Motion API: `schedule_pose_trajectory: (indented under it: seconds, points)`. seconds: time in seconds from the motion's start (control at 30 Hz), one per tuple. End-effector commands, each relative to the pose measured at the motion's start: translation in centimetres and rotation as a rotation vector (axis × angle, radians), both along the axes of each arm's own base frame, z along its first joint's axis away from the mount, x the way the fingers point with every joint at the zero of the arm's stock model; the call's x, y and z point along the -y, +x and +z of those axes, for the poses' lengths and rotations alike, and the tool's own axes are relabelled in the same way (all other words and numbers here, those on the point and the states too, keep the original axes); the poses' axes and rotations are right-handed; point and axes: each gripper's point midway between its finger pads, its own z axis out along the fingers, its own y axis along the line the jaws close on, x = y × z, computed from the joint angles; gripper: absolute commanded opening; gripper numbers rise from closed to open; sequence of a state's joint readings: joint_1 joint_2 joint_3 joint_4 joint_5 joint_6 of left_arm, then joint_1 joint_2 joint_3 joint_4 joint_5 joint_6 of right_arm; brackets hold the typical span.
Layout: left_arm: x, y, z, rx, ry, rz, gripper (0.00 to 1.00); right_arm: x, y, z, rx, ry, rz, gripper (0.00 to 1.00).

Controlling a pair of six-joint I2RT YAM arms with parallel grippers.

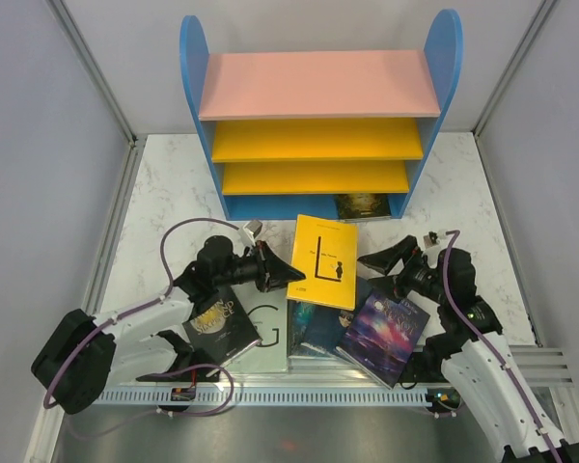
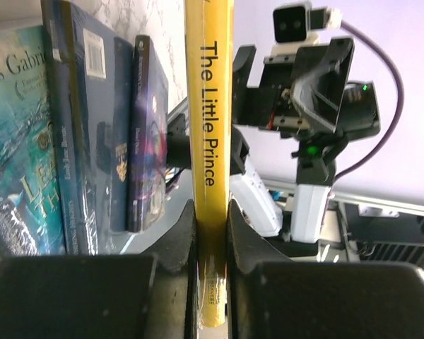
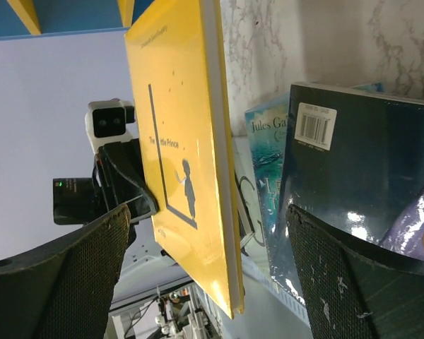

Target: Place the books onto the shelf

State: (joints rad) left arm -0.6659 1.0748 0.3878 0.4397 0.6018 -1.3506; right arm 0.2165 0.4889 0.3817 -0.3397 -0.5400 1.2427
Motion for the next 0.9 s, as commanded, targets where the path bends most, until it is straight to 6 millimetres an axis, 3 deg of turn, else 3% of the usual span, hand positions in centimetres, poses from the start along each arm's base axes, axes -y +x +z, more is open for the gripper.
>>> schedule_pose_trajectory:
  seconds: [0.0,0.27,0.87]
  points:
    - [0.8,1.7,5.3,0.099,-0.186,0.04,0.02,-1.0,0.4,1.4,0.03,0.075,-0.008,0.94]
    - [1.4,3.1,5.6,0.101,-0.212,0.076,0.02,-3.5,-0.3,1.6,0.02,0.12,0.032,0.91]
    - [1.2,4.0,1.4,0.0,-0.122,0.137,0.02,-5.5,1.6,5.1,0.06,0.358,-0.035,0.33]
